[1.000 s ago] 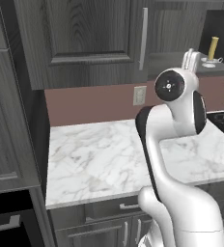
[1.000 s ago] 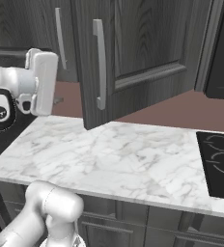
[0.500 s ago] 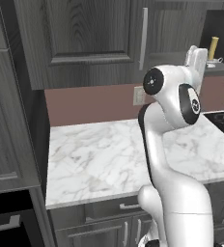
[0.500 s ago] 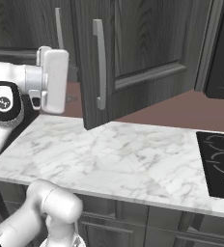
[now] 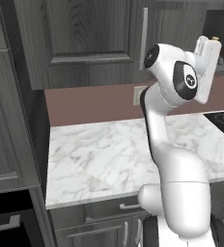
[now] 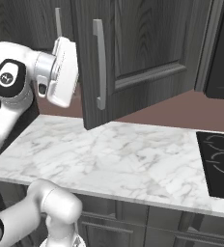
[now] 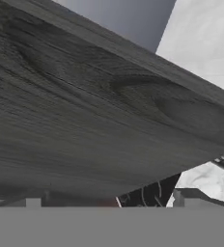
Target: Get the candle and the liquor from the cabinet and move them to the dining counter.
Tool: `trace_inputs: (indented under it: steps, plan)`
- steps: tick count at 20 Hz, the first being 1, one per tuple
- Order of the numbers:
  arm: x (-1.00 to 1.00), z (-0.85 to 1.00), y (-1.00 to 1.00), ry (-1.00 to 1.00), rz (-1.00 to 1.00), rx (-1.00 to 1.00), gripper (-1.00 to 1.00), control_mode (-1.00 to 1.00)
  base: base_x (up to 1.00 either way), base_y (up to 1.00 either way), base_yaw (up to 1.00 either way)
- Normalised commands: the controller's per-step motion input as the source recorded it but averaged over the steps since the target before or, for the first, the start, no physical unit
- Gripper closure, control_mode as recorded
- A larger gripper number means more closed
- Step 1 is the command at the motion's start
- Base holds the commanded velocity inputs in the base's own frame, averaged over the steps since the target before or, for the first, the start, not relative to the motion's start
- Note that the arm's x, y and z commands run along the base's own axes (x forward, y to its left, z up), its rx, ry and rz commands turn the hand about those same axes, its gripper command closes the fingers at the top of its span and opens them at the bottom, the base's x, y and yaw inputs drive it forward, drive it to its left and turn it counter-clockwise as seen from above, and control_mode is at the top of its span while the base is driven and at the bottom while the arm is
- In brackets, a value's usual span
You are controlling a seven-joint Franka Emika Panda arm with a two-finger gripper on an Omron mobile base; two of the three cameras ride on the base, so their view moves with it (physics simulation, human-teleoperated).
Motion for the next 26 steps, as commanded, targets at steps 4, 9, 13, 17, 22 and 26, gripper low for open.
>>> trace_inputs:
  steps: [4,9,13,17,22,26]
  plan:
    - [0.13,0.00,-0.21,-0.14,-0.12,0.11,-1.00,-1.00,0.00,0.00,0.00]
    - [0.04,-0.01,-0.23,-0.23,-0.08,0.09,-1.00,-1.00,0.00,0.00,0.00]
    - [-0.07,-0.02,-0.35,-0.25,-0.04,0.07,-1.00,-1.00,0.00,0.00,0.00]
    - [-0.23,-0.04,-0.48,-0.18,-0.07,0.02,-1.00,-1.00,0.00,0.00,0.00]
    - [-0.28,-0.08,-0.54,-0.12,-0.12,0.01,-1.00,-1.00,0.00,0.00,0.00]
    - [-0.21,-0.08,-0.69,-0.05,-0.14,0.00,-1.00,-1.00,0.00,0.00,0.00]
